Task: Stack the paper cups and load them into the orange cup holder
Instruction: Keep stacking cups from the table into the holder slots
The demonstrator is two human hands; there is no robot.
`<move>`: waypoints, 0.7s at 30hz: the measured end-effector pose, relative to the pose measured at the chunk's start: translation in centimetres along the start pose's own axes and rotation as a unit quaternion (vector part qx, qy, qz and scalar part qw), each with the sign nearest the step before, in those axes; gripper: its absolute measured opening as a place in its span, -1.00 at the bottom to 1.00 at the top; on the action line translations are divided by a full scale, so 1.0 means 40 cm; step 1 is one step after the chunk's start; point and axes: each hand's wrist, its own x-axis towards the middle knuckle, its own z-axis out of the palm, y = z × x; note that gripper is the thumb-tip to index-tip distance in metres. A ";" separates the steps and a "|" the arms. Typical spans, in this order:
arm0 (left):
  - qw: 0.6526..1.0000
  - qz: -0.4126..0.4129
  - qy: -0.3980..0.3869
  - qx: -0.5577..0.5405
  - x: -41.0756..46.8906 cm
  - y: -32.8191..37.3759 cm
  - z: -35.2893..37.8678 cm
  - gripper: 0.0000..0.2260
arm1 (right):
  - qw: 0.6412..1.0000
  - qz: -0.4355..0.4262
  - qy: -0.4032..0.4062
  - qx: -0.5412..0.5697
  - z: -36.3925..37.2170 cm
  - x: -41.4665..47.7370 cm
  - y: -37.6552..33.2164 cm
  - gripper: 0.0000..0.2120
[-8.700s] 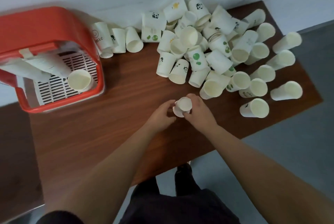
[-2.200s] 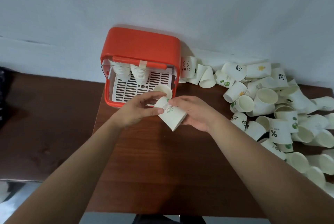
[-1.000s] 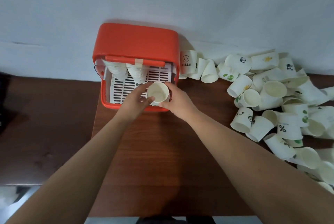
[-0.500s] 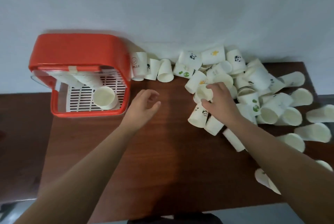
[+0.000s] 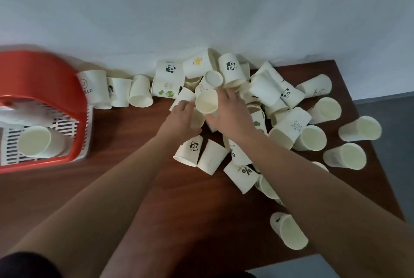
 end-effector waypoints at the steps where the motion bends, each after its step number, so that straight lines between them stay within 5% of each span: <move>1: 1.000 -0.001 0.010 -0.005 -0.002 0.002 0.004 -0.28 | 1.000 -0.004 0.008 0.004 0.005 0.003 0.000 -0.33; 12: 0.985 -0.075 0.132 -0.087 -0.189 -0.057 -0.141 -0.36 | 0.985 -0.016 0.020 0.171 -0.059 -0.066 -0.043 -0.37; 21: 0.955 -0.140 0.244 -0.092 -0.480 -0.263 -0.354 -0.43 | 0.972 -0.048 -0.053 0.222 -0.054 -0.125 -0.321 -0.27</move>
